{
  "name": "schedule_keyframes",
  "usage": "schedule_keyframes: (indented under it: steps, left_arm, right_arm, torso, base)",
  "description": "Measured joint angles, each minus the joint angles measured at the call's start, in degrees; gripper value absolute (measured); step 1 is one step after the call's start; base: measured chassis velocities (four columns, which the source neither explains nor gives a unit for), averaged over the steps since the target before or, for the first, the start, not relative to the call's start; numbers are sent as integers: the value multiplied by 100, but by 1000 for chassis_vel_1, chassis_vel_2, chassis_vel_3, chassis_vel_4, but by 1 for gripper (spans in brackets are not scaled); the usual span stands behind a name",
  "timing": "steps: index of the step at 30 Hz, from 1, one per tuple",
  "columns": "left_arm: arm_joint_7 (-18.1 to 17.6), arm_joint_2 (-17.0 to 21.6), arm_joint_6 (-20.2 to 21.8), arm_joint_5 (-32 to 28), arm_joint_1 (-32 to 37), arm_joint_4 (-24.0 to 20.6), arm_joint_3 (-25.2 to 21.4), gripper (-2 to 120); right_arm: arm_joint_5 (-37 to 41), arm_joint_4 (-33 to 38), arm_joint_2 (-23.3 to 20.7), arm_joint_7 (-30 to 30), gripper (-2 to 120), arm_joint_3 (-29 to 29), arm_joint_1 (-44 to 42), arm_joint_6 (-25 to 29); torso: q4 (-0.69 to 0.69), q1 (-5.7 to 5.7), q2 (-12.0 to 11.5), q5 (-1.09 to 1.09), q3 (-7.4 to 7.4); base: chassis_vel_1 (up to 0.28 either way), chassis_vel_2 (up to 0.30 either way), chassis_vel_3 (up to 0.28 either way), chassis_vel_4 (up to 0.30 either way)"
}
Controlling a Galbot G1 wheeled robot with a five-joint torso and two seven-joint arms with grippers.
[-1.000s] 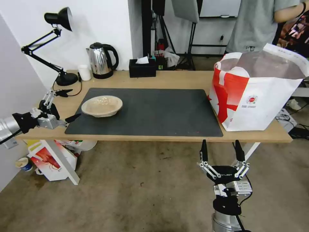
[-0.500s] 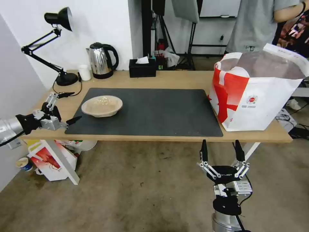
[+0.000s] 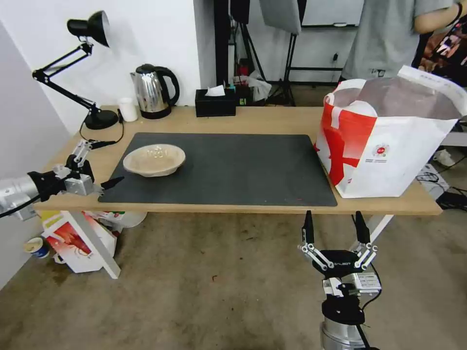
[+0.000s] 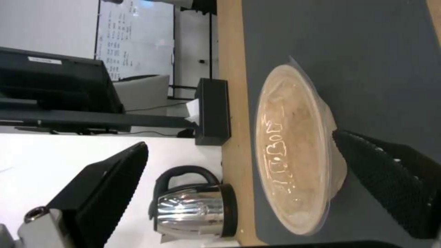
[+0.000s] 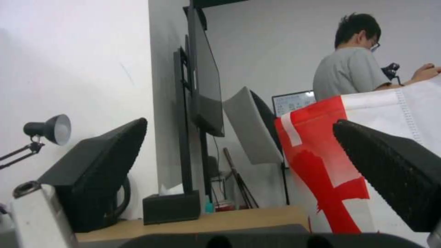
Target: Pick up the trash from the table and place it into the takeout bag.
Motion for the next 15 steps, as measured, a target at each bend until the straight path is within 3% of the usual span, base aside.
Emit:
schedule_keyframes:
  steps: [7, 15]
  left_arm:
    - [52, 31, 36, 74, -372, 318, 354, 100]
    - [171, 17, 36, 98, -440, 395, 420, 100]
  right_arm:
    - [0, 0, 0, 0, 100, 0, 0, 0]
    - [0, 0, 0, 0, 100, 0, 0, 0]
  torso:
    - [0, 0, 0, 0, 0]
    - [1, 0, 0, 0, 0]
  base:
    - [0, 0, 0, 0]
    - [0, 0, 0, 0]
